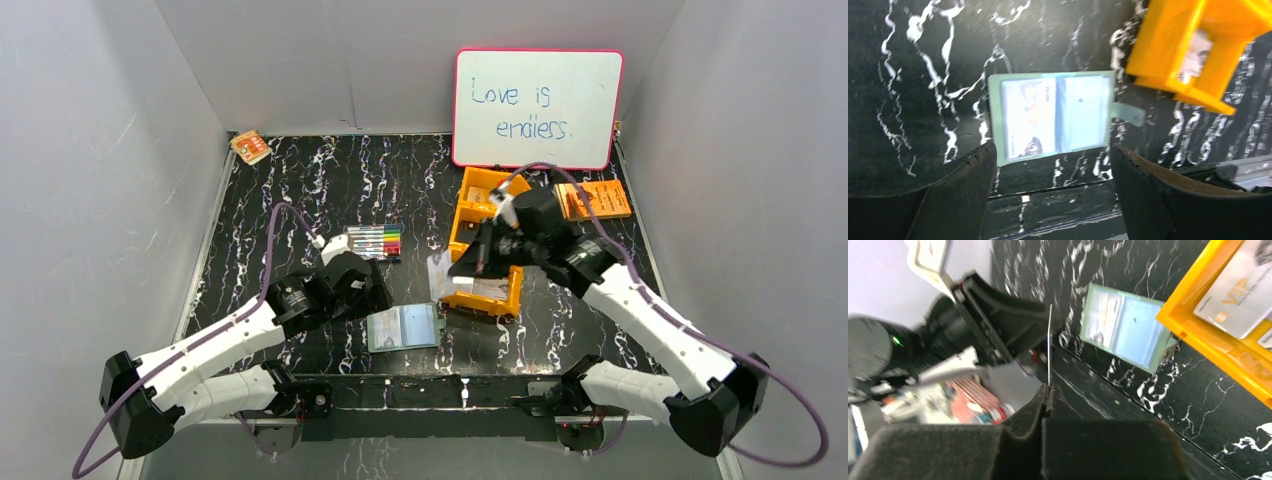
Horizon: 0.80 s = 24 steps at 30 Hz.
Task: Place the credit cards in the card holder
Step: Turn over the card slot in the card holder.
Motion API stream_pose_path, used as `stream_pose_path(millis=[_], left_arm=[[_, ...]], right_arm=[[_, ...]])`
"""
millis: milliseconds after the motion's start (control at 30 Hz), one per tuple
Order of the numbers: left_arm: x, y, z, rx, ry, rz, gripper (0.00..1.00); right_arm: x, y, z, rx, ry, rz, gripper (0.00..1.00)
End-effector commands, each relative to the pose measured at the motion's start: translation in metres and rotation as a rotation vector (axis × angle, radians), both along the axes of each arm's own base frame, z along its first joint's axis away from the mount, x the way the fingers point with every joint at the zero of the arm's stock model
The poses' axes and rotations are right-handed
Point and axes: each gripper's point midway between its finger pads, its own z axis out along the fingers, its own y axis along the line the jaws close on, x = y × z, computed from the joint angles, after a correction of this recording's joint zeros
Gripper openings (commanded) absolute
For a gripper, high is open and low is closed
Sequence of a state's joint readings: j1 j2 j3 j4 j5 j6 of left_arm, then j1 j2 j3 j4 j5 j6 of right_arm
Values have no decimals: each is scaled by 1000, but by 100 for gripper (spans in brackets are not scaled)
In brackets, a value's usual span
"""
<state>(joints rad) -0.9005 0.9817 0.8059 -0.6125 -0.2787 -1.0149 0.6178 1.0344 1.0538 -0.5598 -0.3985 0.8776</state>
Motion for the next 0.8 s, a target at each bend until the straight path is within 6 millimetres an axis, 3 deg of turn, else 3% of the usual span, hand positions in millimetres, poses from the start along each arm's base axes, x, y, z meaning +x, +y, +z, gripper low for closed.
stream_pose_path(millis=[0,167,200,233,333,600,767], left_arm=[[-14,16,-22,13,60,45,79],[-18,11,-31,-11,80,32,73],[-18,8,-31,-15,82,22,71],[-16,-1,-33,-21,94,-10,68],[-12,-15,-35,-30,99,-49,65],[-1,-53,-48,-25,147,-159,54],[4,-65,-63,7,183,-196,48]], right_arm=[[-16,27,-37,-127,-130,149,0],[-19,44,-75,-136,-118,175,0],[-20,43,-83,-156,-109,177,0],[-24,38,-109,-209,-72,180,0],[-30,29,-129,-239,-28,164,0],[-44,15,-144,-244,1,157,0],[-49,12,-147,-240,7,168,0]])
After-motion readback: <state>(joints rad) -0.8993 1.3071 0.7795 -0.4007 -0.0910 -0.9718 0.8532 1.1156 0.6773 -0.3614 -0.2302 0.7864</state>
